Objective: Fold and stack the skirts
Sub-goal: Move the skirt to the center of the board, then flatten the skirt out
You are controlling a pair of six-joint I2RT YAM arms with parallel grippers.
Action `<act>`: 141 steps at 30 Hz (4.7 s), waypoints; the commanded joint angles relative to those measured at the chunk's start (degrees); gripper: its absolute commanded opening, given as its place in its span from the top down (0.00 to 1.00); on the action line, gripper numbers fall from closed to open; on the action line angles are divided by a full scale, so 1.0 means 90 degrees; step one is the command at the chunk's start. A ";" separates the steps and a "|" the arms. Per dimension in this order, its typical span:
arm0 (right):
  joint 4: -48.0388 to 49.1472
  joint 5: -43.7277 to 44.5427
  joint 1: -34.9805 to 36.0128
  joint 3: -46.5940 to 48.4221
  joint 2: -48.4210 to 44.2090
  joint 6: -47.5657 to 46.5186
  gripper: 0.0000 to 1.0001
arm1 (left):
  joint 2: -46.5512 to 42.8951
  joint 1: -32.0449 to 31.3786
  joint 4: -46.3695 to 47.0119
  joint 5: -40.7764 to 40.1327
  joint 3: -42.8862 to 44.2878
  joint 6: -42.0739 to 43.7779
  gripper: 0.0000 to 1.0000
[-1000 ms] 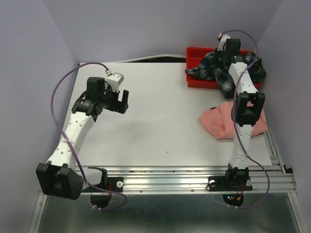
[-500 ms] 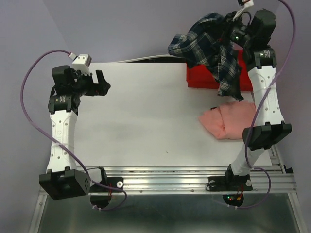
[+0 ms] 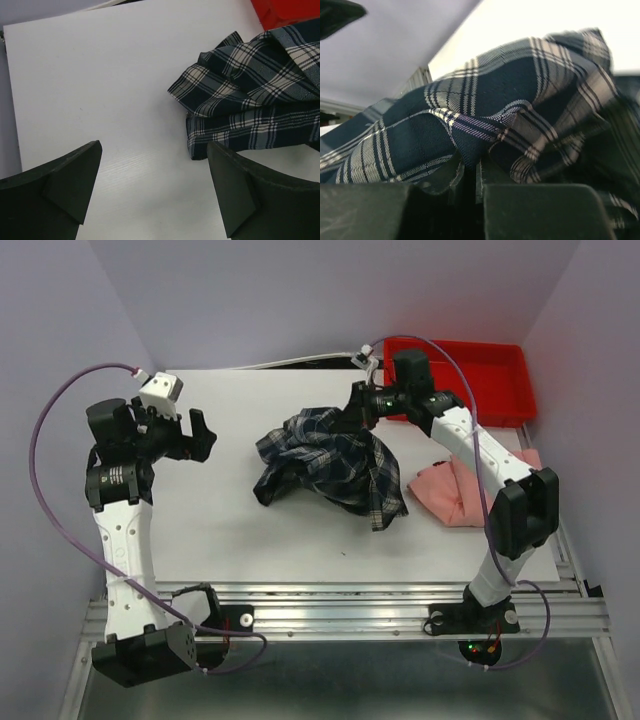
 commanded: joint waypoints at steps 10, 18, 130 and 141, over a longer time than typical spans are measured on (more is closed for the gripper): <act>-0.0335 0.0585 -0.2323 -0.1119 0.1217 -0.0711 0.14 | 0.0724 -0.1113 0.0192 -0.0606 -0.1783 0.3005 0.02; -0.4094 0.1308 -0.2109 0.1306 0.1063 -0.3259 0.15 | 0.1758 -0.1426 0.0525 -0.1036 -0.1590 0.3875 0.03; -0.1743 0.4238 0.0384 -0.0298 0.2093 -0.2870 0.60 | 0.1174 0.1464 0.2410 0.1004 -0.3464 -0.5130 0.94; -0.2524 0.3556 -0.0067 0.1132 0.1670 -0.4089 0.22 | 0.1475 0.1454 -0.0768 0.1026 -0.1094 -0.0091 0.14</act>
